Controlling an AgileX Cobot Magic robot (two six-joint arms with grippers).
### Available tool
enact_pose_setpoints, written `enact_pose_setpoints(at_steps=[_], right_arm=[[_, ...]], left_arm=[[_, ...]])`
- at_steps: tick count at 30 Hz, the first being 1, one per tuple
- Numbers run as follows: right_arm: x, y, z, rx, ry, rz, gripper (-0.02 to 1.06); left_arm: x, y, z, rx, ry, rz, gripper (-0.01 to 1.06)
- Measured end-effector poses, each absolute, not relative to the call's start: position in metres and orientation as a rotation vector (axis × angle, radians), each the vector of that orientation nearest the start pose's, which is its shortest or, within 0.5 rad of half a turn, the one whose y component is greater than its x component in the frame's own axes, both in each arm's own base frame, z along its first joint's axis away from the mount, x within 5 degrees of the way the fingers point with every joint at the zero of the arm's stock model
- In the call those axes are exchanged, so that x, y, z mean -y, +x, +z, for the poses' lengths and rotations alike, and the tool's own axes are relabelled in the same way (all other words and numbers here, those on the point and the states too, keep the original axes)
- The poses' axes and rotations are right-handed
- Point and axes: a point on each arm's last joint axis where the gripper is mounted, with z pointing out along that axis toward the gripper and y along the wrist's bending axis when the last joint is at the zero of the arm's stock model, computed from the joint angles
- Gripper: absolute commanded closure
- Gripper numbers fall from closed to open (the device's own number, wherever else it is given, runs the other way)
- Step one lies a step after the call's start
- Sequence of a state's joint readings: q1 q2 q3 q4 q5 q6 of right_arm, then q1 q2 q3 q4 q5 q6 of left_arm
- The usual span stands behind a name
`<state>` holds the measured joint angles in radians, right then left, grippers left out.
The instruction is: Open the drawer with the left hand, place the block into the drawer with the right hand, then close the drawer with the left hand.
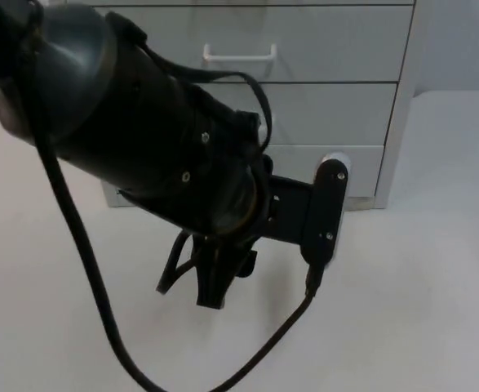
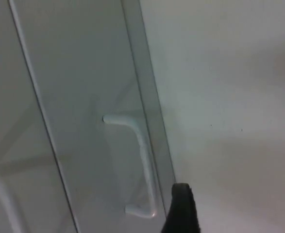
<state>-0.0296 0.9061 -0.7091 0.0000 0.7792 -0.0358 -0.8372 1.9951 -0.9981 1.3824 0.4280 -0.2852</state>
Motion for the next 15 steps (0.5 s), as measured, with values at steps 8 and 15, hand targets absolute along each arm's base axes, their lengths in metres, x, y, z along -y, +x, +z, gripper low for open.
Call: enact_pose_setpoints(at_steps=[8, 15], right_arm=[[0.004, 0.165, 0.293, -2.460, -0.004, -0.020, -0.01], [0.005, 0.165, 0.292, -2.454, -0.008, -0.029, -0.01]], left_arm=[[0.250, 0.302, 0.097, -1.671, 1.915, 0.620, 0.44], [0.249, 0.310, 0.089, -1.609, 1.961, 0.620, 0.47]])
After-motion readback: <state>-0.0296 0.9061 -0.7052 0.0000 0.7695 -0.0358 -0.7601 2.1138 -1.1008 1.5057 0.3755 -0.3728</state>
